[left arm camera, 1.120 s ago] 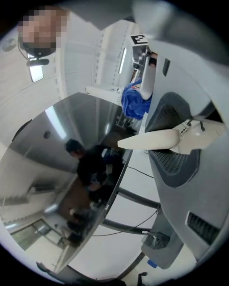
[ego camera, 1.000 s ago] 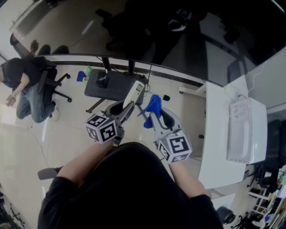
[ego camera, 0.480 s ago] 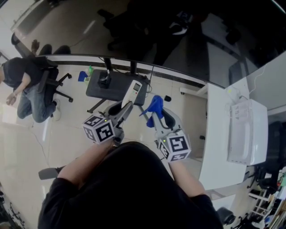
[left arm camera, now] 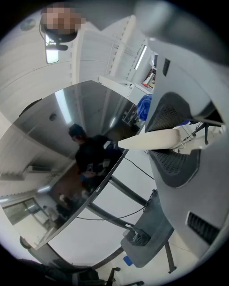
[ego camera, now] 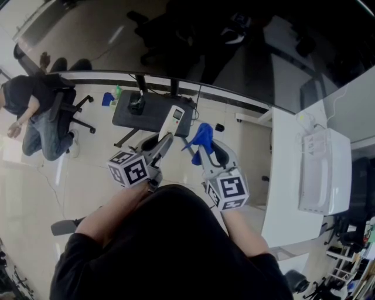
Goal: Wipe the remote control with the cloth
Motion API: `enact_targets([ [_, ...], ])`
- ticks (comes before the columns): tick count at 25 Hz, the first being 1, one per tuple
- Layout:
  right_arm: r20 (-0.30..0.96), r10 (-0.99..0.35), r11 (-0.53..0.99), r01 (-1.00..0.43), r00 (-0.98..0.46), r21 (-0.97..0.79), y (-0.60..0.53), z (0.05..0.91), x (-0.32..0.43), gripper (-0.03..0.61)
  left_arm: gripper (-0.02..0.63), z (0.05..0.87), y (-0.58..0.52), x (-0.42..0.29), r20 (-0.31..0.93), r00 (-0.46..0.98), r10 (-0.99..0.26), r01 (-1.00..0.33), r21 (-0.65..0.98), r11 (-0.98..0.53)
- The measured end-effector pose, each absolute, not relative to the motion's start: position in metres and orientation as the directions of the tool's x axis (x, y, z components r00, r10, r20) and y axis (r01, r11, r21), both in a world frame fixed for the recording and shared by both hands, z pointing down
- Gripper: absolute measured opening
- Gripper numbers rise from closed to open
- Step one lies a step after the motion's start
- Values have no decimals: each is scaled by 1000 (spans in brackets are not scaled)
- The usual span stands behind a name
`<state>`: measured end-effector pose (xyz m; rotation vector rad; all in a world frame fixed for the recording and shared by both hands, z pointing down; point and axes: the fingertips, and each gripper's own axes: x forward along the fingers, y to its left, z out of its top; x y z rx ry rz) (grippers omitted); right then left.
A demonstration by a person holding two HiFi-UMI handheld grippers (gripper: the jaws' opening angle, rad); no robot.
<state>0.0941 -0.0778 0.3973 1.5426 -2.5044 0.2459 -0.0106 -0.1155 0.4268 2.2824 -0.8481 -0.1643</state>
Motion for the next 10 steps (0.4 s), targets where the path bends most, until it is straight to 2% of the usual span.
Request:
enact_targets([
  [10,251,-866,439,-898,-433,-35,-79,401,95,103,114,430,-115,-7,109,790,-604,-514,656,-553],
])
